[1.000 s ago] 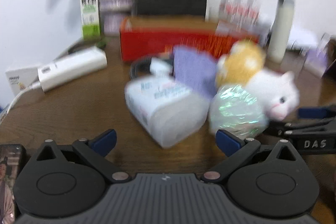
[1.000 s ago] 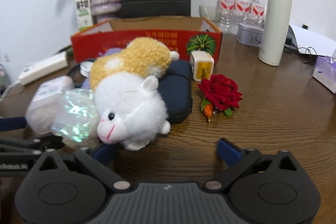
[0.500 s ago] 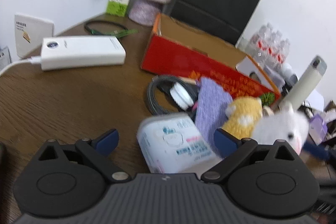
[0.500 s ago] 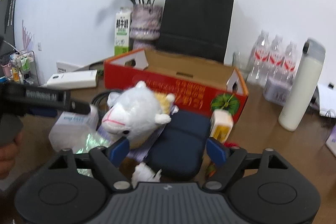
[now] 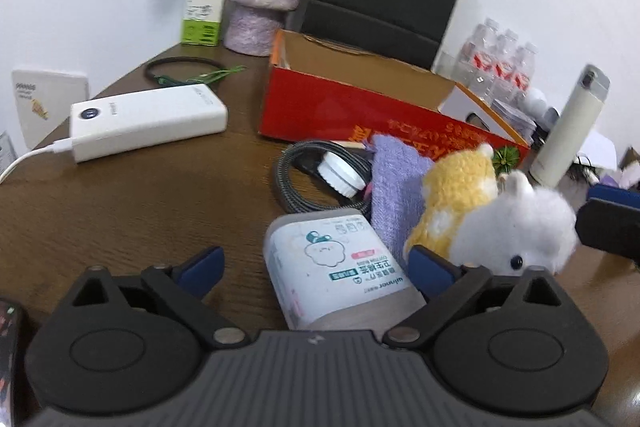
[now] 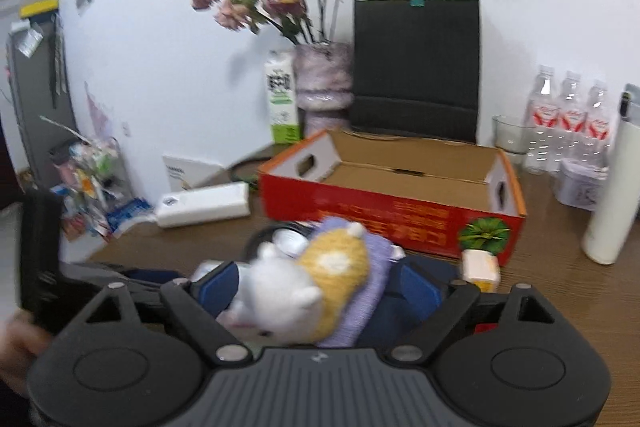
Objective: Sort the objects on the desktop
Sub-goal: 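Grasp the white swab container with left tool while right tool grasps the plush toy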
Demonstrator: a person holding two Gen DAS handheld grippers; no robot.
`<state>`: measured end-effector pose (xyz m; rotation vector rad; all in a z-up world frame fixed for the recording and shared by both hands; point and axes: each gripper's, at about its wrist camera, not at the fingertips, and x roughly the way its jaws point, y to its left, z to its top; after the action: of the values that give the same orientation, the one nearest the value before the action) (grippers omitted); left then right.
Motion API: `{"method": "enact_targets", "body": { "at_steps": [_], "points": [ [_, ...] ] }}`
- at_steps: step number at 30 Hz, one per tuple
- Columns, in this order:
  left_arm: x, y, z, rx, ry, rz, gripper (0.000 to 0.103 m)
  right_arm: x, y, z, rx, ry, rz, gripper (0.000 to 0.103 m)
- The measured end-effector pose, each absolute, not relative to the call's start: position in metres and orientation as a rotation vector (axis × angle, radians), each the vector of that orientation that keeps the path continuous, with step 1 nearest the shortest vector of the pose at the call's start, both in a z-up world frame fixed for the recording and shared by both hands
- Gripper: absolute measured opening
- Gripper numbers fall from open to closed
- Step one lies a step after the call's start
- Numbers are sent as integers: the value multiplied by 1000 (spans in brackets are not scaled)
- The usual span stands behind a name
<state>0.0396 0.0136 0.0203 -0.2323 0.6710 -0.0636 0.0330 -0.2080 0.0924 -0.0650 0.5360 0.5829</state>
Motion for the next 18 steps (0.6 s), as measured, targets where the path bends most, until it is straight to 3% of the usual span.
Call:
{"method": "enact_targets", "body": {
  "at_steps": [1, 5, 6, 7, 18],
  "points": [
    [40, 13, 19, -236, 672, -85, 82, 34, -199, 90, -104, 549, 569, 87],
    [33, 13, 24, -242, 650, -87, 70, 40, -174, 81, -197, 586, 553, 82],
    [31, 13, 25, -232, 642, -80, 69, 44, -173, 78, -166, 602, 575, 60],
    [27, 14, 26, -227, 633, -76, 68, 50, -173, 74, -123, 636, 588, 44],
    [-34, 15, 76, -217, 515, -88, 66, -9, -248, 90, 180, 437, 373, 43]
  ]
}}
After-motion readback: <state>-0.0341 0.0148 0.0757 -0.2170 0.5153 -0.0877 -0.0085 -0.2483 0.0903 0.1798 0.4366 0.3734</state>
